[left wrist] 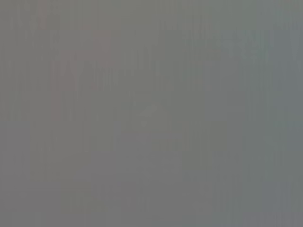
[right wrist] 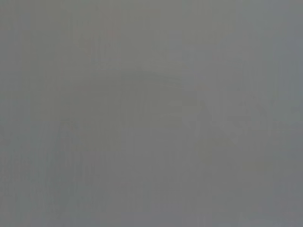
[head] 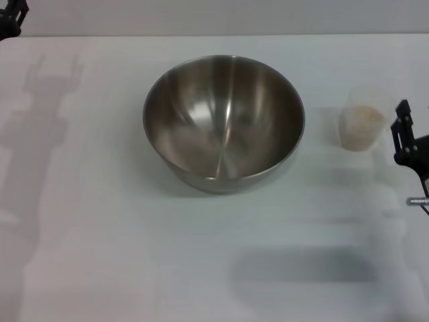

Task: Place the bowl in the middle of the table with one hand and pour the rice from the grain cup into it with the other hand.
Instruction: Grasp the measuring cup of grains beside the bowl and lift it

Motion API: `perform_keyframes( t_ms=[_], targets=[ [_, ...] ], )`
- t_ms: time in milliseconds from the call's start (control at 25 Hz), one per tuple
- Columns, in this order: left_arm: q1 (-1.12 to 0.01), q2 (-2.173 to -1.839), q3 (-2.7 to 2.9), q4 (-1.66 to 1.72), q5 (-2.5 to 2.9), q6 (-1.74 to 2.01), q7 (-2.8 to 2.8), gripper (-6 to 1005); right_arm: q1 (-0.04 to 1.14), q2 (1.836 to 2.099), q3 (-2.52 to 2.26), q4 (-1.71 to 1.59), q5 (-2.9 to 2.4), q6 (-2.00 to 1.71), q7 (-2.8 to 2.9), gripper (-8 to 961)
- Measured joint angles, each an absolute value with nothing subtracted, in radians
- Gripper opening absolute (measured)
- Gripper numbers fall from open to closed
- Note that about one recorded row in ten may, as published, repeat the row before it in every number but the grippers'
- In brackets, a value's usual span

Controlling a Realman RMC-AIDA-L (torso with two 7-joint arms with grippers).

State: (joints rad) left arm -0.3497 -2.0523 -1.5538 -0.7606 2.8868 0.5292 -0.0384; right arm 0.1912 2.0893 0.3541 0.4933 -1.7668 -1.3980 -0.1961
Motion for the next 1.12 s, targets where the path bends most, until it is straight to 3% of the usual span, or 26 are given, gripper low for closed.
perform_keyframes(
  t_ms=[1120],
  targets=[
    [-0.383, -2.056, -1.550, -0.715, 2.887, 0.545, -0.035, 697, 0.152, 2.088, 0.366, 0.472, -1.709, -1.344, -0.185, 500]
  ],
)
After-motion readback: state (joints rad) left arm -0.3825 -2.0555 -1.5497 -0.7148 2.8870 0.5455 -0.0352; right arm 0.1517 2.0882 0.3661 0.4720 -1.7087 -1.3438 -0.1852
